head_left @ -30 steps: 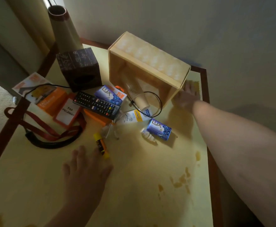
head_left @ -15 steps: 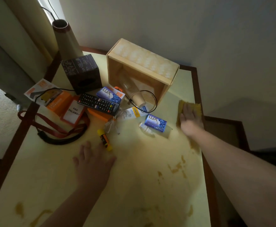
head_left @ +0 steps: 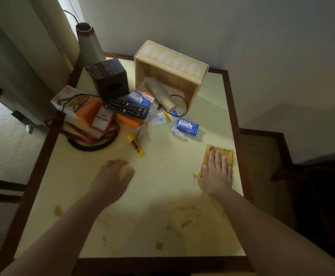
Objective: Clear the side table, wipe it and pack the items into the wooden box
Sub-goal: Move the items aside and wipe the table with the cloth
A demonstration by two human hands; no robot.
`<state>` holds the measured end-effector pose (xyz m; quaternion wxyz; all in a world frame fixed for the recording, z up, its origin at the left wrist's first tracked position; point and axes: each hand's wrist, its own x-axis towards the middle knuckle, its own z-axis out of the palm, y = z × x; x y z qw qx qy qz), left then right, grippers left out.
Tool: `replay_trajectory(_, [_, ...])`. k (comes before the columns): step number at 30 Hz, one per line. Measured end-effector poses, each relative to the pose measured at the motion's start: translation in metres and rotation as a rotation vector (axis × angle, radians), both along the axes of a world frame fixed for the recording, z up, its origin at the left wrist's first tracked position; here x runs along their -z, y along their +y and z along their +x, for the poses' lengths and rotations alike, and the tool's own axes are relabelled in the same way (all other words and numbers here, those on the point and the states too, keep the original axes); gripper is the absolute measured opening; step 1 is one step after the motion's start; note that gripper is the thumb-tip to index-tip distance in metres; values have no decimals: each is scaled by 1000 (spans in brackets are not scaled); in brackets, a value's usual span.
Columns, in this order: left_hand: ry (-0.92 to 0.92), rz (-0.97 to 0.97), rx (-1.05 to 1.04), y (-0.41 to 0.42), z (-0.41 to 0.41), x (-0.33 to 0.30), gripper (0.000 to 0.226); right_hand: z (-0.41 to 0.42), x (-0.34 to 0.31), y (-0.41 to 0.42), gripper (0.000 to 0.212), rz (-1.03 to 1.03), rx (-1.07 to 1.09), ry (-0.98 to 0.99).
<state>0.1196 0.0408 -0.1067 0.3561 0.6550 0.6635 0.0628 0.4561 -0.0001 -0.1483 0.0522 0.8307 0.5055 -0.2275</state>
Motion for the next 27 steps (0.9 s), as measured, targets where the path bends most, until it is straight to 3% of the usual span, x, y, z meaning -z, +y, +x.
replay_trajectory(3, [-61,46,-35,-32,-23,-8,45,-36,-1,-18,61,21,-26,12])
replay_trajectory(9, [4,63,-69,-93,-86,-18,52,-114,-2,-43,63,-18,-147,66])
replay_trajectory(14, [44,116,-171,-124,-127,-17,59,-167,-3,-67,62,-26,-442,48])
replay_trajectory(19, [104,107,-256,-150,-143,-10,83,-147,-6,-67,61,-36,-661,30])
replay_trajectory(24, [197,30,-283,-178,-152,5,127,-162,0,-57,63,-70,-400,12])
replay_trajectory(27, [205,4,-269,-190,-158,14,132,-201,-1,-52,64,-70,-262,39])
